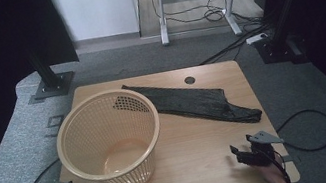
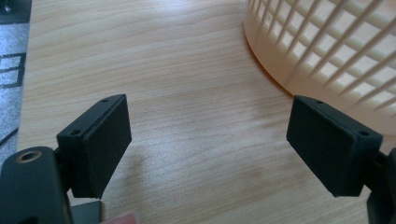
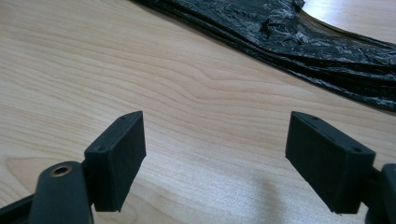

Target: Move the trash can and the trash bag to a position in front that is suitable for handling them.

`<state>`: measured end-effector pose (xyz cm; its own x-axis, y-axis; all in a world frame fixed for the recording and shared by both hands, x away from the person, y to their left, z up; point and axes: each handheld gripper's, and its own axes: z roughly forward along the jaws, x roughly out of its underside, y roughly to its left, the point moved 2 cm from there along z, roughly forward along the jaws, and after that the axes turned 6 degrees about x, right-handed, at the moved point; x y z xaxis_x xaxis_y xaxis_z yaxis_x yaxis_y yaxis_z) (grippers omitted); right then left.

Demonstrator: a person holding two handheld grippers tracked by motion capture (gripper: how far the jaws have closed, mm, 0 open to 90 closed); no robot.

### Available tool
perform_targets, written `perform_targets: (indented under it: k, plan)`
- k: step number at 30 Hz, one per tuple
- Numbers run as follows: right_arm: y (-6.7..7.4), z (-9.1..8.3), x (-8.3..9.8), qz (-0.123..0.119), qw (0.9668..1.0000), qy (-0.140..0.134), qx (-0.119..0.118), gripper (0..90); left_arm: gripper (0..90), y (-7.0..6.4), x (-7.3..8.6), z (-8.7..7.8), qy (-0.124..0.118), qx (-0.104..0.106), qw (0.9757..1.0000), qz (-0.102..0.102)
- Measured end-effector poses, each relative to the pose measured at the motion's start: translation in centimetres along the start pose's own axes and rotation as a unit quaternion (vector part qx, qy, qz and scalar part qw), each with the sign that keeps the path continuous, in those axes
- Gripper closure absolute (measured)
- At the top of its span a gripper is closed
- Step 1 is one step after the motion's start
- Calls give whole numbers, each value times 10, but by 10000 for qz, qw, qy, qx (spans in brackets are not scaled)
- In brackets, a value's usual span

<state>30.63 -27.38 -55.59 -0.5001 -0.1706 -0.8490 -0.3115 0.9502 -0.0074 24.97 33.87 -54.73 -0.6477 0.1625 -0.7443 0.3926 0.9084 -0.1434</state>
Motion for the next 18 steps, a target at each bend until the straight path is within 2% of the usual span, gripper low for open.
perform_targets:
  k: [6, 10, 15, 18]
  plan:
    - [-6, -3, 3, 9, 10000, -37, 13, 206, 136, -3, -4, -6, -123, 126, 9998, 111]
    - [-11, -7, 6, 68, 9999, -21, 76, 213, 141, -4, -6, -11, -175, 281, 9990, 298]
    - [-14, -12, 7, 125, 9998, -40, 156, 223, 144, -12, -9, -21, -436, 693, 9956, 466]
    - [-15, -11, 8, 76, 9999, -46, 145, 224, 143, -19, -10, -22, -372, 963, 9924, 676]
